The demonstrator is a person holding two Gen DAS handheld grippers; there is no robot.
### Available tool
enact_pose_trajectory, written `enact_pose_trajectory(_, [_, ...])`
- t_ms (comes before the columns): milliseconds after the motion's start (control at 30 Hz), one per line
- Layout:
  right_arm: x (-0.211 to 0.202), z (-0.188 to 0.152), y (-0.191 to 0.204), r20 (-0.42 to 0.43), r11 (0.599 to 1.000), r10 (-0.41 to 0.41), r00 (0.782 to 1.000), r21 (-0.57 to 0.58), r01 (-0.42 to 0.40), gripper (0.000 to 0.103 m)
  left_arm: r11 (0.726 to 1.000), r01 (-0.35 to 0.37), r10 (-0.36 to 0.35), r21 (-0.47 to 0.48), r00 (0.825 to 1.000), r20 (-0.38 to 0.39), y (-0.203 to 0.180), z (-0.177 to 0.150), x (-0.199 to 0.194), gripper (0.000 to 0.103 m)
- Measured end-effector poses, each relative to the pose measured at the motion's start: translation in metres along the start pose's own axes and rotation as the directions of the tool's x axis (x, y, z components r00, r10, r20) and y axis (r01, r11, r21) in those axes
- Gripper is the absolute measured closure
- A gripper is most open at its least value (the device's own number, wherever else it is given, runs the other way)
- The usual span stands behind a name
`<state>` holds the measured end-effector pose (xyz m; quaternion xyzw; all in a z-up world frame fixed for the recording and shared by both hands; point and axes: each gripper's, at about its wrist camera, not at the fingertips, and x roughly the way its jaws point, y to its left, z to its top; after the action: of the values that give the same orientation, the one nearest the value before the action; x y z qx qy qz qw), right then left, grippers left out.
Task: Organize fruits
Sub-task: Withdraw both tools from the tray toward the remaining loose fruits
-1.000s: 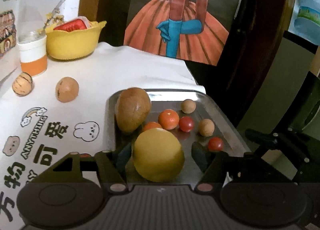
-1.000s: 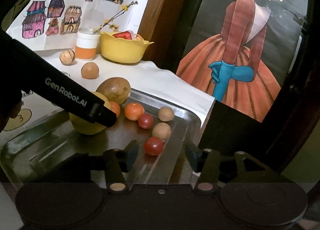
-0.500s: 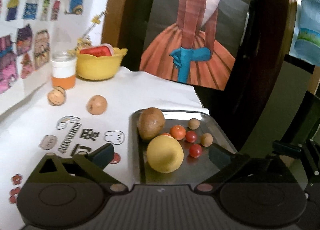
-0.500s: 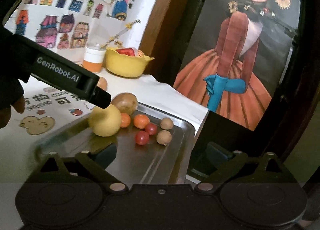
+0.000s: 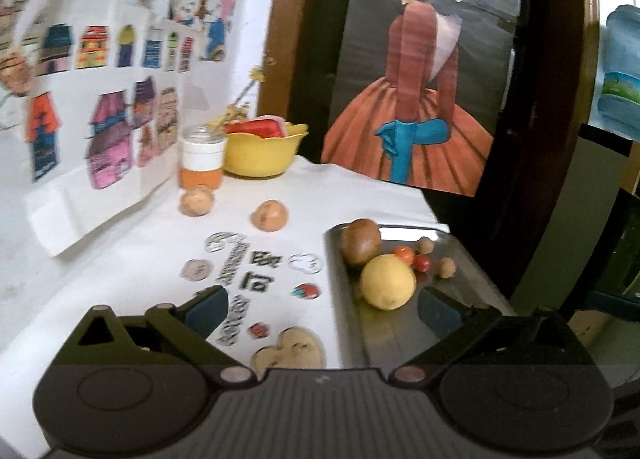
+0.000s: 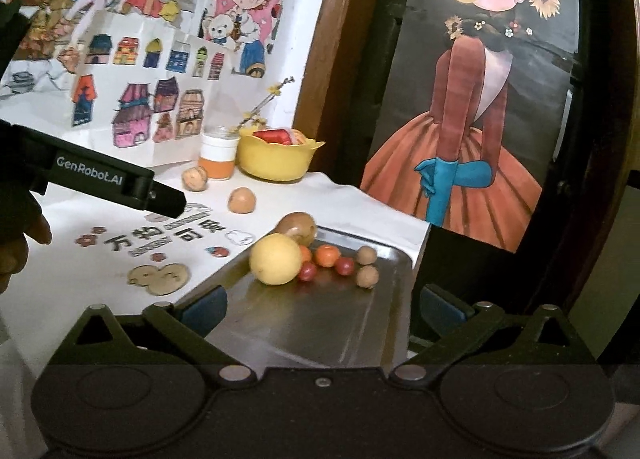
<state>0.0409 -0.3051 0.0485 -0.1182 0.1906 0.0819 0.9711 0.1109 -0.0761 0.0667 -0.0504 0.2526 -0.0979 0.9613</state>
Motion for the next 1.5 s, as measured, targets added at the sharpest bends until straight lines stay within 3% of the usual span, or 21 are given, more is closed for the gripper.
enact_pose_trajectory(233, [-0.022,-0.010,0.022,-0.046,0.996,0.073,0.996,0.061,-0.070,0.001,0.999,-0.043,0.042,-0.020,0.998,-0.055,0.027,-0.014,-0.022,0.000])
enact_pose_trajectory(733, [-0.043,-0.016,0.085,-0.124,0.976,0.217,0.968,0.038,-0.214,0.001,0.996,-0.092,0.091,-0.012,0.990,-0.103,0.061,-0.041,-0.056,0.000])
enact_pose_trajectory(967, [-0.042,-0.008,0.096,-0.142,0.961,0.275,0.951,0.070,-0.268,0.001,0.993,-0.120,0.117,-0.018,0.988,-0.100,0.082,-0.044,-0.069,0.000])
enact_pose_trajectory(1500, [-0.012,0.019,0.128,-0.144,0.936,0.347,0.927,-0.004,-0.351,0.001,0.976,-0.216,0.219,0.034,0.969,-0.116,0.110,-0.039,-0.070,0.000])
